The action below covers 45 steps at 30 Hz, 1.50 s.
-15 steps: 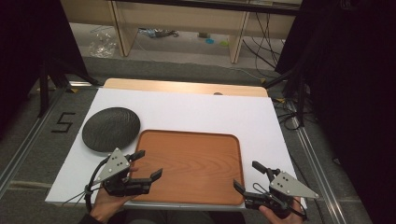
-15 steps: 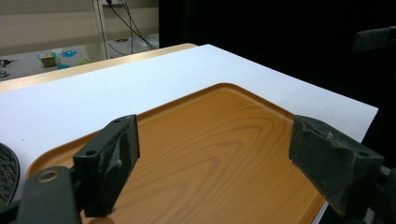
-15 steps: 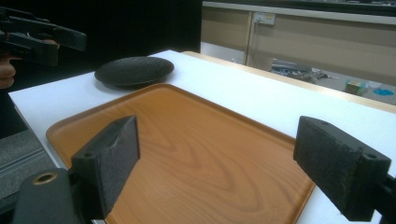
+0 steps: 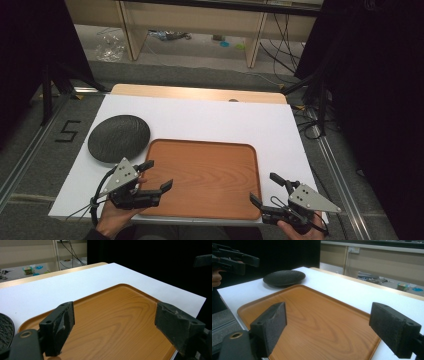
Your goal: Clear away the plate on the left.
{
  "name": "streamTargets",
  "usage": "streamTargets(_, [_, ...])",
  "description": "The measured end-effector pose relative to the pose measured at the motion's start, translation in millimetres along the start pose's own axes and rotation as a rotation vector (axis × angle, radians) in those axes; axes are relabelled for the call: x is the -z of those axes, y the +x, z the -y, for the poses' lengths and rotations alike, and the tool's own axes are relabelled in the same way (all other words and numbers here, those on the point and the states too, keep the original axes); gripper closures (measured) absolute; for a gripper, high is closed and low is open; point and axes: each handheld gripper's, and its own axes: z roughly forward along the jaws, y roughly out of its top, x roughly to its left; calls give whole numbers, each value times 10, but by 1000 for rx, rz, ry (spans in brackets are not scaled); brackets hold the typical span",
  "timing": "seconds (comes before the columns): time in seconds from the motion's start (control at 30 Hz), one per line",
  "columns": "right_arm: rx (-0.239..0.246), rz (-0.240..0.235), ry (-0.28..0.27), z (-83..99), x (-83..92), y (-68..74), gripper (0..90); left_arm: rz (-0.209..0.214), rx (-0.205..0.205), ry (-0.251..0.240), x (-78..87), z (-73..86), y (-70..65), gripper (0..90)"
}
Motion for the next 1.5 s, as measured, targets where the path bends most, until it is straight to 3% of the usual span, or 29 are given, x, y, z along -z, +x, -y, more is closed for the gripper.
streamTargets(0.23, [2,0,-3,0,-3,0,156,-24,12,-1,14,-5,47,162])
streamTargets(0.37, [1,-1,-1,-1,0,1,156,-26,60,-13,34,-7,112,163])
streamTargets(0.57, [5,-6,5,-2,-2,1,157,-56,79,-23,62,-11,184,164])
streamTargets(0.9, [15,-7,-3,-2,-9,-3,157,-75,84,-22,69,-13,235,165])
streamTargets(1.13, [11,-9,7,-1,-7,0,157,-89,110,-14,85,-16,301,166])
streamTargets(1.23, [15,-9,-1,-2,-9,-4,157,-101,155,-8,97,-2,397,168])
streamTargets(1.5, [17,-10,-3,-2,-8,-3,158,-147,204,2,146,8,568,170])
